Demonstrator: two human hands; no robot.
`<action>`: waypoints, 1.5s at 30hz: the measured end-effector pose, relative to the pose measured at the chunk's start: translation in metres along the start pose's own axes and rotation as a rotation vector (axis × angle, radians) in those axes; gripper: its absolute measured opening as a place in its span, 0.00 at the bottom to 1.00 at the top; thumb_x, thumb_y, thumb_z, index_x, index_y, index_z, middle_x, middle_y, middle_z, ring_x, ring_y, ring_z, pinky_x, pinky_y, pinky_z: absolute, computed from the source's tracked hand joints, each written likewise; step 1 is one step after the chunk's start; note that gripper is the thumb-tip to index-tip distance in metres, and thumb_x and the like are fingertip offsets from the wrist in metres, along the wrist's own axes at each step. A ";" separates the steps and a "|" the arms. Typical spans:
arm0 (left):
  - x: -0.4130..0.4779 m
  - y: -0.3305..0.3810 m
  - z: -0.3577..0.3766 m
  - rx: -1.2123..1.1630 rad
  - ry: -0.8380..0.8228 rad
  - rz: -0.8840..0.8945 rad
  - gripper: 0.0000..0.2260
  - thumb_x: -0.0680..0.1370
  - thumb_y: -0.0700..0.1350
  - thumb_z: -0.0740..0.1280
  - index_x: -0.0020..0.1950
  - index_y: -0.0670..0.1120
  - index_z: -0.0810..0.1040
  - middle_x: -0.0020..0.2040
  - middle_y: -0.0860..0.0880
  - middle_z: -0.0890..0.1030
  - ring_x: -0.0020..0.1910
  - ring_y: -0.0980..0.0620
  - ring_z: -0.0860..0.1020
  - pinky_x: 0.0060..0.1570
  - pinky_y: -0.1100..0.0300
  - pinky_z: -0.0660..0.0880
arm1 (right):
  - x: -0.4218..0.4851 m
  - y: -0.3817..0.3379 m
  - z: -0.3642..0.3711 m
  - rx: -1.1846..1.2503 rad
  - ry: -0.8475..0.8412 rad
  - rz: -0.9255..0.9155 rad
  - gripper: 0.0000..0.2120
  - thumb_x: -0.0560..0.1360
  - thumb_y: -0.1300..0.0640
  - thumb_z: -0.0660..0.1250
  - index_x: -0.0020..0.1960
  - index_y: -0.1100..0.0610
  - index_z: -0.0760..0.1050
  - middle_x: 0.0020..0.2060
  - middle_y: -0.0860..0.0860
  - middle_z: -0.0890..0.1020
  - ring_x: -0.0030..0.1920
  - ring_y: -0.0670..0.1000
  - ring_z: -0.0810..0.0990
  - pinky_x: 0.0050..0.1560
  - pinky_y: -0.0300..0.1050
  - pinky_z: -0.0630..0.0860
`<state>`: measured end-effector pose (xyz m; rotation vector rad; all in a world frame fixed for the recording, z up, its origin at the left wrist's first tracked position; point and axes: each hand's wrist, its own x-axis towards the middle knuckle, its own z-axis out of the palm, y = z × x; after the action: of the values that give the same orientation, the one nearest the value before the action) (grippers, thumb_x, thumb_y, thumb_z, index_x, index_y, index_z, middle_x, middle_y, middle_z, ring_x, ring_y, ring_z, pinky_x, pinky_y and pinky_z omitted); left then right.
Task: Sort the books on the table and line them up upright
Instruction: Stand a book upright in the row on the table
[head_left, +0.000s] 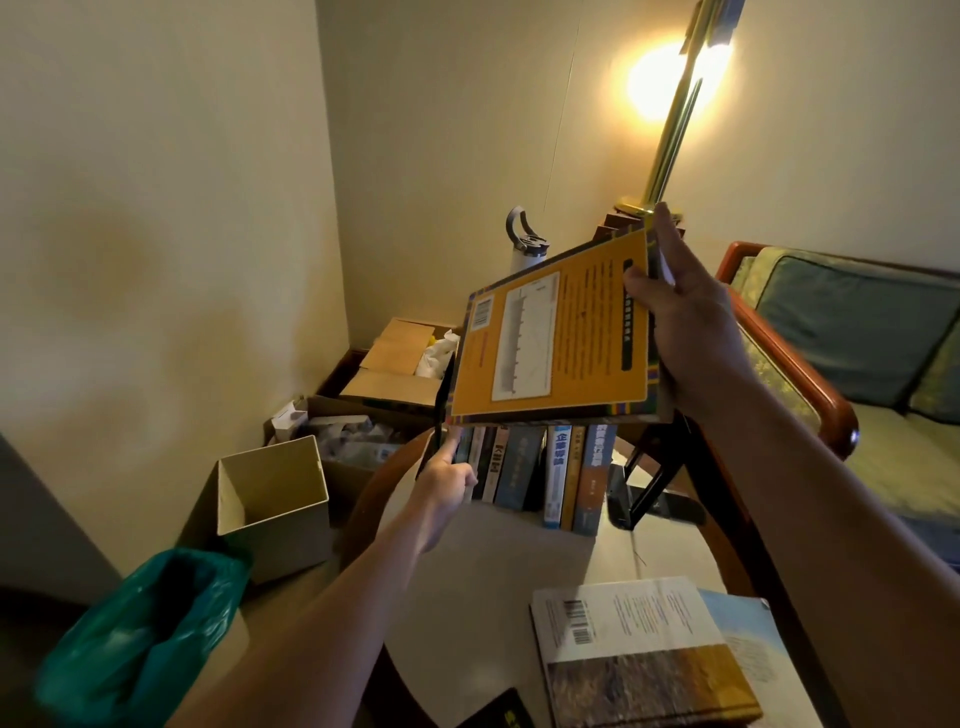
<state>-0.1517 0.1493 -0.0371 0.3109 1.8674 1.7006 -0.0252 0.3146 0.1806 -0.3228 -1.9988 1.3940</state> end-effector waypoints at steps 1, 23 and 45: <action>-0.001 0.001 0.000 -0.022 -0.003 -0.012 0.33 0.79 0.32 0.56 0.81 0.57 0.56 0.56 0.57 0.76 0.43 0.59 0.71 0.49 0.56 0.74 | 0.002 0.003 0.005 0.008 -0.006 -0.002 0.29 0.85 0.60 0.57 0.80 0.40 0.53 0.50 0.39 0.84 0.54 0.42 0.83 0.46 0.38 0.82; 0.006 -0.010 0.013 0.107 -0.008 -0.032 0.37 0.76 0.32 0.60 0.80 0.59 0.58 0.68 0.42 0.75 0.53 0.52 0.80 0.48 0.53 0.77 | 0.019 0.037 0.032 -0.054 -0.087 0.020 0.30 0.85 0.62 0.56 0.80 0.40 0.52 0.47 0.21 0.76 0.49 0.37 0.81 0.55 0.45 0.77; 0.004 -0.014 0.000 -0.101 -0.020 -0.066 0.19 0.83 0.42 0.56 0.73 0.49 0.70 0.55 0.51 0.80 0.49 0.45 0.85 0.54 0.47 0.77 | -0.010 0.062 0.099 -0.359 0.125 -0.234 0.26 0.85 0.55 0.55 0.76 0.34 0.49 0.36 0.58 0.80 0.36 0.62 0.81 0.34 0.62 0.79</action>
<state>-0.1523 0.1496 -0.0517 0.2233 1.7513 1.7336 -0.0923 0.2607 0.1008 -0.3126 -2.1007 0.8492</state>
